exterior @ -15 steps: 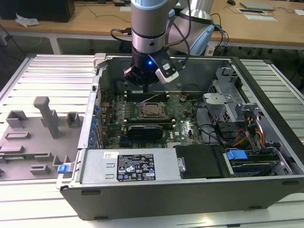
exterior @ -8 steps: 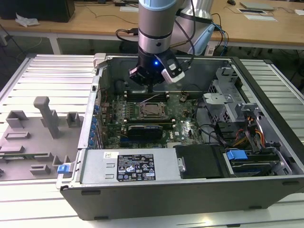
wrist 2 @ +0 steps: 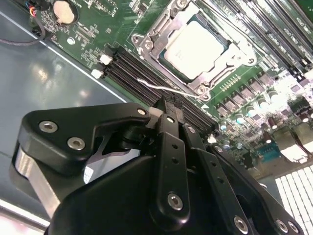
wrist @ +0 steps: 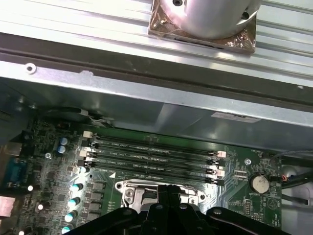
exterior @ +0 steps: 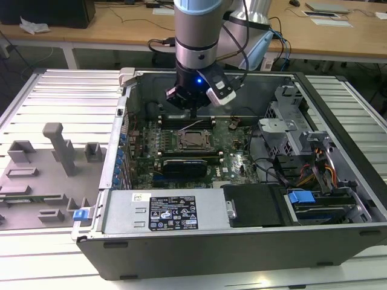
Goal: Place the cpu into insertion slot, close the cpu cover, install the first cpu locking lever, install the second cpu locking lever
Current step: 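Install the first cpu locking lever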
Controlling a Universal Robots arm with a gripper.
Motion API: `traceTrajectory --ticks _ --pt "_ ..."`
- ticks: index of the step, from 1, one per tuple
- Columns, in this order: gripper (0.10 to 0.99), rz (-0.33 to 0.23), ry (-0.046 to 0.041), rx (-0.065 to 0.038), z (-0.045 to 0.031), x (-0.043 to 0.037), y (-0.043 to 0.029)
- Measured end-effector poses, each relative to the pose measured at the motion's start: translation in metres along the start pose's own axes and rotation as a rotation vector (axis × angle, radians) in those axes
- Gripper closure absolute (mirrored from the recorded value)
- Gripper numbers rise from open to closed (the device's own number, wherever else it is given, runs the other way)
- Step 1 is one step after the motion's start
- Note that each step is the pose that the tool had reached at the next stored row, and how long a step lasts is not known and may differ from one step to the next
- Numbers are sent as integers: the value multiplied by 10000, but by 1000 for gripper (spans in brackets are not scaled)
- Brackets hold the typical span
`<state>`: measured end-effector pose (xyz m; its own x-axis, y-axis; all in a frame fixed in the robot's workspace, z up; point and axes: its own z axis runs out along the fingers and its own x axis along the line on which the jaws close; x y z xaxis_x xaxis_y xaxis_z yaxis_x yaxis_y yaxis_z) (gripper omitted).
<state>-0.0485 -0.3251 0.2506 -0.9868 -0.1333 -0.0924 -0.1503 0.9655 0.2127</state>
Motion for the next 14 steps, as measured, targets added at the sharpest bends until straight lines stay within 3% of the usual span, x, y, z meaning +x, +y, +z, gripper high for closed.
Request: traceTrajectory --ticks 1,4,14 --pt "980 -21 -83 24 17 1 -4" --pt "980 -37 -142 40 42 3 -9" --pt "980 -57 -147 235 138 -25 -7"
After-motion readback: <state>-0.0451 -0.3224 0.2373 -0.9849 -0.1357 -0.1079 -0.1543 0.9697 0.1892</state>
